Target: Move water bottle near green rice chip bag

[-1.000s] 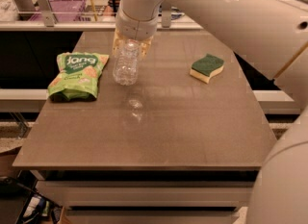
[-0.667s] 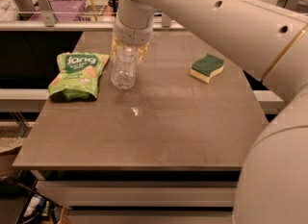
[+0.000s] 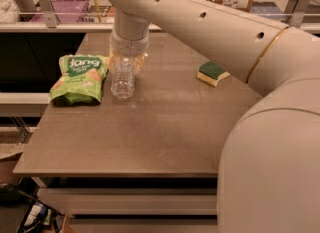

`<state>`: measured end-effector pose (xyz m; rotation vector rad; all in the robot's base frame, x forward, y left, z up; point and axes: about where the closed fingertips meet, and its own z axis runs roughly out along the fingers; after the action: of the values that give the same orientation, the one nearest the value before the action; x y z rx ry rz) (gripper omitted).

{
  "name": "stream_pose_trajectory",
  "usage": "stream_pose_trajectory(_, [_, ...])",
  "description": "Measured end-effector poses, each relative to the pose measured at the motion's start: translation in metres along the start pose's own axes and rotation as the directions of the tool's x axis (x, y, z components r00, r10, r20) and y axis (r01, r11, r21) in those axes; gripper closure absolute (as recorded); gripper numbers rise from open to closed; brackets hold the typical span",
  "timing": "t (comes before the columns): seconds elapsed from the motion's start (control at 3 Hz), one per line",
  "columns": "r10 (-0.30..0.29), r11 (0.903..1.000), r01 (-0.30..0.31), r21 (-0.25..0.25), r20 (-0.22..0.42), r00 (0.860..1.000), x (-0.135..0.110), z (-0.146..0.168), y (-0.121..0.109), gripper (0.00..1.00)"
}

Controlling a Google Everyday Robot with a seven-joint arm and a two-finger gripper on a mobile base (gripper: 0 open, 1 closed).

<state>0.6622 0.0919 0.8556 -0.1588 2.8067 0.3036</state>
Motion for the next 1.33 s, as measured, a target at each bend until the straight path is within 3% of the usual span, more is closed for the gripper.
stream_pose_trajectory(0.33, [-0.05, 0.9987, 0.05, -0.009, -0.024, 0.998, 0.0044, 0.0134, 0.0131, 1.0])
stream_pose_trajectory(0.67, [-0.049, 0.9988, 0.049, -0.008, -0.025, 0.998, 0.0048, 0.0143, 0.0123, 0.82])
stream_pose_trajectory(1.33, [-0.052, 0.9987, 0.051, -0.006, -0.031, 0.998, 0.0062, 0.0178, 0.0126, 0.36])
